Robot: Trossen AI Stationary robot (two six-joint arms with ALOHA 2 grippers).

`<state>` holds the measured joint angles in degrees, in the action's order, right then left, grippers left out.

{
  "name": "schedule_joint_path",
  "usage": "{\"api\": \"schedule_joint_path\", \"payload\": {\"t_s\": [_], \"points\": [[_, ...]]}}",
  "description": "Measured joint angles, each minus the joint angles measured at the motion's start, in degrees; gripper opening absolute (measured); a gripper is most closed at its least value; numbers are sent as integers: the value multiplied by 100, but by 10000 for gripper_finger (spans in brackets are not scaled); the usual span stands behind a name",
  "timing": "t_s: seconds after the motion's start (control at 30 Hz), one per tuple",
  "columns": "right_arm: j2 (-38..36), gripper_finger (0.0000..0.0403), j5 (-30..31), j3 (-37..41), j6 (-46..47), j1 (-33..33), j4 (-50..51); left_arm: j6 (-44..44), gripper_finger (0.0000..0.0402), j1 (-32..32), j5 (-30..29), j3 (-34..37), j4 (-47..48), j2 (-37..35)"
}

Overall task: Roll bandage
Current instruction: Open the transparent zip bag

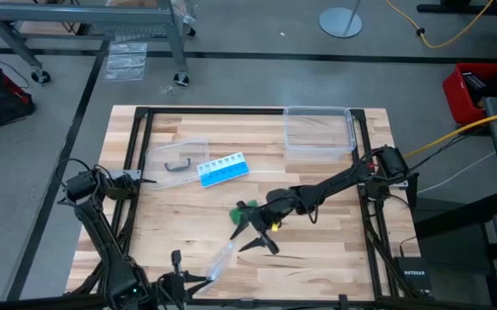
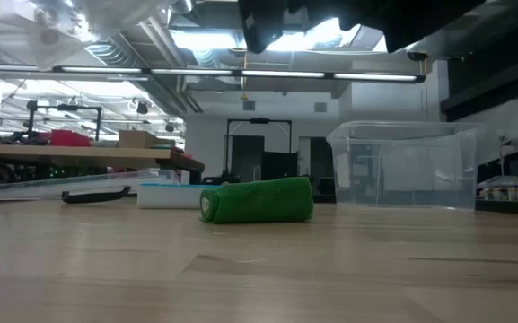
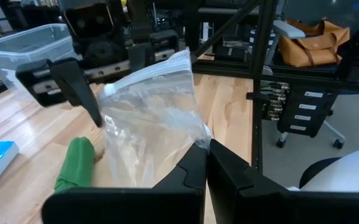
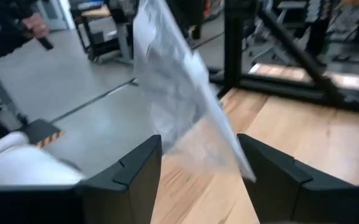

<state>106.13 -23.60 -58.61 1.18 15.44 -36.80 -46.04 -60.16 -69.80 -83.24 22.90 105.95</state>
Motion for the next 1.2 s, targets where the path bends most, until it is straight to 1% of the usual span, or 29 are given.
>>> {"api": "schedule_joint_path", "payload": {"t_s": [0.13, 0.3, 0.43, 0.63, 0.67, 0.77, 0.87, 0.97, 1.03, 1.1, 1.2], "points": [[-1, 202, -62, -30, -8, 0, 96, 4, 0, 0, -2, 0, 3, 0], [-1, 162, -60, -28, -13, -2, 87, 20, 0, 0, -4, 0, 2, 0], [-1, 112, -29, -28, -15, -2, 88, 23, 0, 0, -9, 0, 4, 0], [-1, 15, 3, -28, -19, -9, 95, -24, 0, 12, -11, 0, 4, 0], [-1, 8, 3, -28, -19, -9, 97, -26, 0, 21, -12, 0, 4, 0], [-19, 14, 3, -28, -19, -15, 146, -28, 4, 62, -13, 0, 8, 0], [-158, 6, 12, -28, -157, -59, 567, -31, 9, 155, -67, 0, 11, 0], [-363, 6, 372, -28, -554, -102, 1329, -3, 17, 304, -140, 0, 57, 0], [-543, 4, 750, -28, -930, -128, 1916, 186, 24, 402, -144, 0, 60, 0], [-721, 4, 1304, -28, -1327, -127, 2545, 450, 33, 507, -199, 0, 54, -8], [-925, 3, 2325, -27, -1815, -131, 3482, 804, 49, 639, -528, 0, 59, -37]]}}
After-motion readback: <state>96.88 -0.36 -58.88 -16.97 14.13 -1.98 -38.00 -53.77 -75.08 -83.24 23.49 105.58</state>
